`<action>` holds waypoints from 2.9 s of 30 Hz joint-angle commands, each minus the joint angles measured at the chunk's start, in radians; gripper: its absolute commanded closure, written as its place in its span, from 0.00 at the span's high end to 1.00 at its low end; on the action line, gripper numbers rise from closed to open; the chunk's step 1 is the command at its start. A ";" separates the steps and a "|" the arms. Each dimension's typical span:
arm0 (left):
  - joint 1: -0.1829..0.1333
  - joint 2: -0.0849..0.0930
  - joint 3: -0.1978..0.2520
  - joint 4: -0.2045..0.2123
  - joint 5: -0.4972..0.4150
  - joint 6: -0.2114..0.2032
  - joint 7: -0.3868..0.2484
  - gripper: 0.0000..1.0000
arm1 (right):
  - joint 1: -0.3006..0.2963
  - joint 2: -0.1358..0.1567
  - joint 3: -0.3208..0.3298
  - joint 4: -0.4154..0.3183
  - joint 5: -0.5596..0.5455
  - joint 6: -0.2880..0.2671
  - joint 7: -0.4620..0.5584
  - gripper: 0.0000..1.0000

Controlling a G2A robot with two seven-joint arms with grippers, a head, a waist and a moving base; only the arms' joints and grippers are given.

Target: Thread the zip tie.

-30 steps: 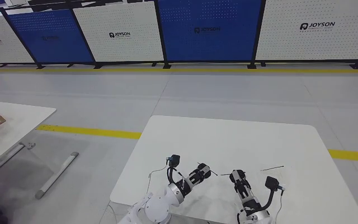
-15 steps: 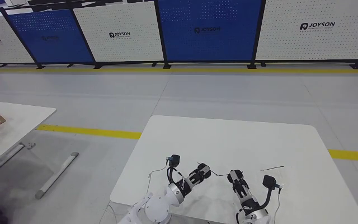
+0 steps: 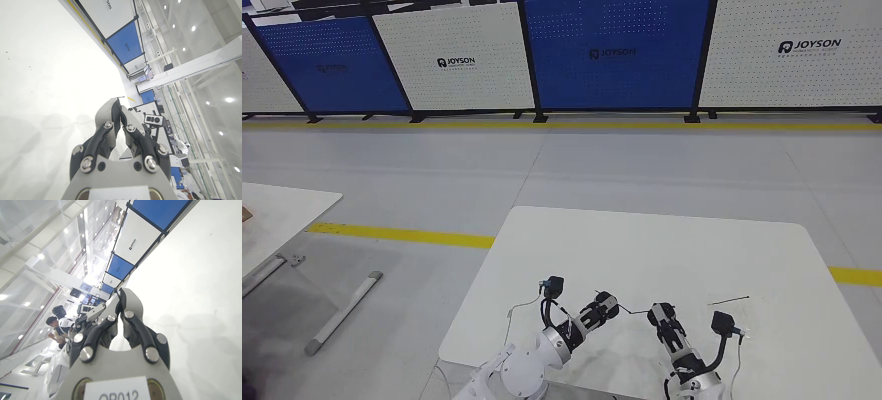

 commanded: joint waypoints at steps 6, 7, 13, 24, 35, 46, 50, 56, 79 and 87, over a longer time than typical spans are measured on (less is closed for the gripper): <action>0.000 0.000 0.000 0.000 0.000 0.000 0.000 0.00 | 0.007 -0.011 -0.007 0.002 -0.021 0.029 -0.017 0.00; 0.000 0.000 0.000 0.000 0.000 0.000 0.000 0.00 | 0.008 -0.012 -0.008 0.003 -0.021 0.029 -0.017 0.00; 0.000 0.000 0.000 0.000 0.000 0.000 0.000 0.00 | 0.009 -0.018 -0.005 0.009 -0.023 0.020 -0.003 0.00; 0.000 0.000 0.000 0.000 0.000 0.000 0.000 0.00 | -0.019 -0.022 0.028 0.000 -0.025 -0.015 0.003 0.00; 0.000 0.000 0.000 0.000 0.000 0.000 0.000 0.00 | -0.006 -0.033 0.023 0.011 -0.034 0.002 0.030 0.00; 0.000 0.000 0.000 0.000 0.000 0.000 0.000 0.00 | -0.014 -0.041 0.031 0.010 -0.034 -0.005 0.045 0.00; 0.000 0.000 0.000 0.000 0.000 0.000 0.000 0.00 | -0.018 -0.045 0.031 0.011 -0.007 0.002 0.052 0.00; 0.000 0.000 0.000 0.000 0.000 0.000 0.000 0.00 | -0.018 -0.047 0.031 0.011 0.003 0.002 0.054 0.00; 0.000 0.000 0.000 0.000 0.000 0.000 0.000 0.00 | -0.047 -0.055 0.058 -0.006 -0.012 -0.003 0.037 0.00; 0.000 0.000 0.000 0.000 0.000 0.000 0.000 0.00 | -0.031 -0.062 0.057 0.011 -0.002 -0.005 0.060 0.00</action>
